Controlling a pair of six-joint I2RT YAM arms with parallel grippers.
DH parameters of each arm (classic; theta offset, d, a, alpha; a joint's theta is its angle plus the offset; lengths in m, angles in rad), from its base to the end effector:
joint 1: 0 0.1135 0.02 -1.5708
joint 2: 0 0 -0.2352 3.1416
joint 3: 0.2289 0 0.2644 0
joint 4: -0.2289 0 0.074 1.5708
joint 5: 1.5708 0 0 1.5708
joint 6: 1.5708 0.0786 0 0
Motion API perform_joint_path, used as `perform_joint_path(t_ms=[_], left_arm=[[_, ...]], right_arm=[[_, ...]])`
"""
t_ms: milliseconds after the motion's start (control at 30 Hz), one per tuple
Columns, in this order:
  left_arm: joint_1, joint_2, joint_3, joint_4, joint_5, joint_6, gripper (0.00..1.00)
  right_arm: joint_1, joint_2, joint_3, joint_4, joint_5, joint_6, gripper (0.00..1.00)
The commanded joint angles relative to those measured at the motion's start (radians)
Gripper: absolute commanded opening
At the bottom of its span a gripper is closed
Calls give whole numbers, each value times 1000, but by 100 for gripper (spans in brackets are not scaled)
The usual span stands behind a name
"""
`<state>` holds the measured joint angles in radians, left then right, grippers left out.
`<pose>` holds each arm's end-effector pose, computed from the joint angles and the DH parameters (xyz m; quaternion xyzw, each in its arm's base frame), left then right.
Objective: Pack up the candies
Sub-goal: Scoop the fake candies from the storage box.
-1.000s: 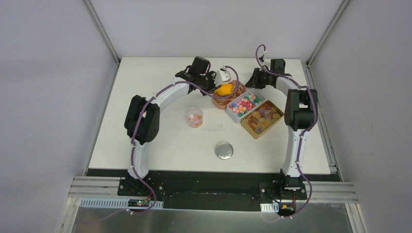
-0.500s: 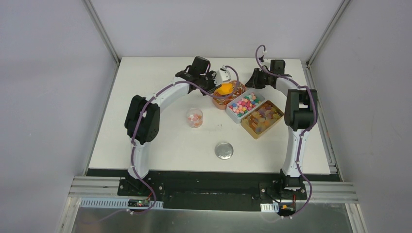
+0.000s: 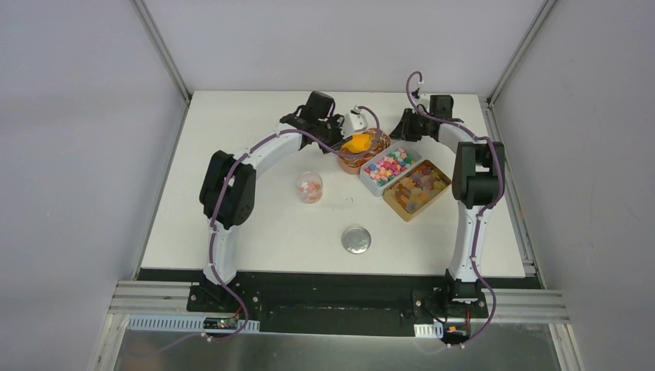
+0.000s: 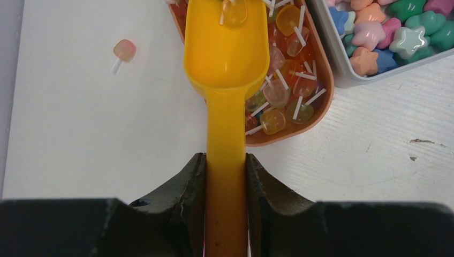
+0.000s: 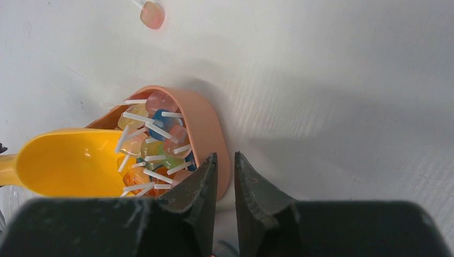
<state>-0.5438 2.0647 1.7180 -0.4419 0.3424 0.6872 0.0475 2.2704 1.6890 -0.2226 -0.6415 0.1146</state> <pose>0.4129 -0.2805 0.1845 0.5790 0.7063 -0.1302 0.3860 0.5118 0.0714 0.1035 -0.0883 0.8836 0.3202 0.3302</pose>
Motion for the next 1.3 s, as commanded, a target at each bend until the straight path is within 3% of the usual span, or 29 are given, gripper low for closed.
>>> perform_joint_path(t_ms=[0, 1267], left_arm=[[-8, 2, -15, 65, 23, -18, 0], [-7, -4, -96, 162, 10, -47, 0]], right_arm=[[15, 6, -6, 7, -38, 1, 21], [12, 16, -10, 15, -41, 3, 20]])
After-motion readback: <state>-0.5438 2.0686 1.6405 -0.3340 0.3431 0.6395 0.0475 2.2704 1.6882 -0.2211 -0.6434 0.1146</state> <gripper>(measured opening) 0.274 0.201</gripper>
